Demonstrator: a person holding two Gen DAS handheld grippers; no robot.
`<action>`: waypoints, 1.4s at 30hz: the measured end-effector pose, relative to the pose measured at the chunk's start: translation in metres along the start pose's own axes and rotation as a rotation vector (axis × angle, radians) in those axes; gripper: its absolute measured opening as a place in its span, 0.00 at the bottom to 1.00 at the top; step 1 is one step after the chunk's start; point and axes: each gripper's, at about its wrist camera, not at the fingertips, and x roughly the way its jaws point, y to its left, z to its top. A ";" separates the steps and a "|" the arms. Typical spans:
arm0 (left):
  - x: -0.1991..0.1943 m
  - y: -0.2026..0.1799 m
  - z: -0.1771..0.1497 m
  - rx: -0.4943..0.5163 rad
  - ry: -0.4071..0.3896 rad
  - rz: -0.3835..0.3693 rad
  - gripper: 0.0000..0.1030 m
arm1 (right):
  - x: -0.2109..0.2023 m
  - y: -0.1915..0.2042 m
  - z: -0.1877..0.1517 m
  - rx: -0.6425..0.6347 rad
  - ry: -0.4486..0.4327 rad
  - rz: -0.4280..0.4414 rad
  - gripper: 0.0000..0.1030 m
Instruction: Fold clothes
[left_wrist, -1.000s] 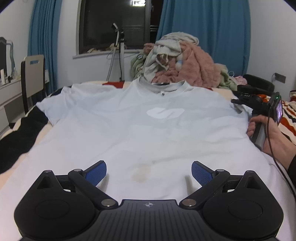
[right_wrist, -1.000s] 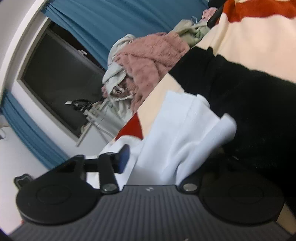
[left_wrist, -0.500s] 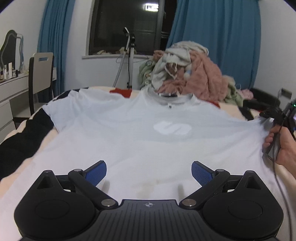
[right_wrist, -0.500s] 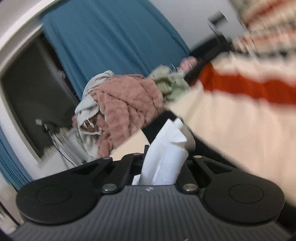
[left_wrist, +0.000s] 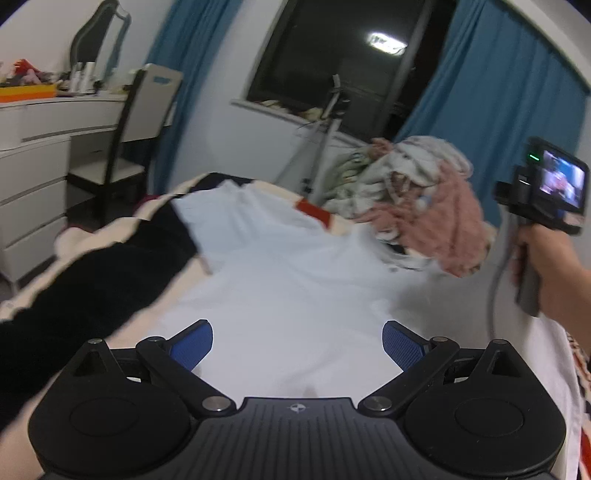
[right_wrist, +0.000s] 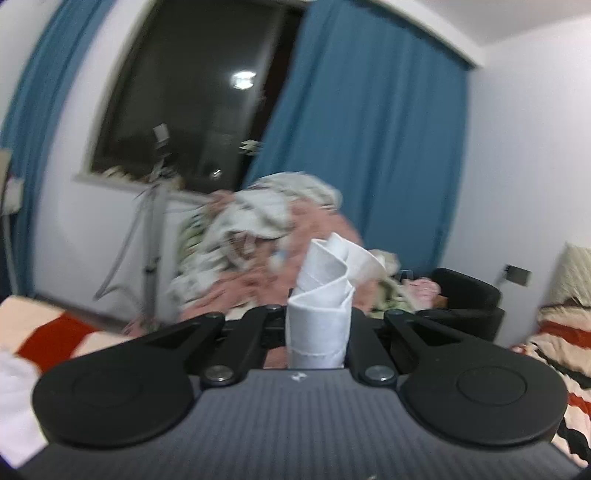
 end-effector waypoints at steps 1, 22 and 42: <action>0.001 0.004 0.002 0.026 -0.023 0.045 0.97 | 0.003 0.024 -0.003 -0.023 0.015 0.017 0.06; 0.054 0.008 -0.014 0.067 0.024 0.146 0.97 | -0.033 0.027 -0.037 0.316 0.175 0.354 0.86; -0.064 -0.084 -0.059 0.341 -0.072 -0.119 0.97 | -0.345 -0.142 -0.133 0.286 0.193 0.346 0.86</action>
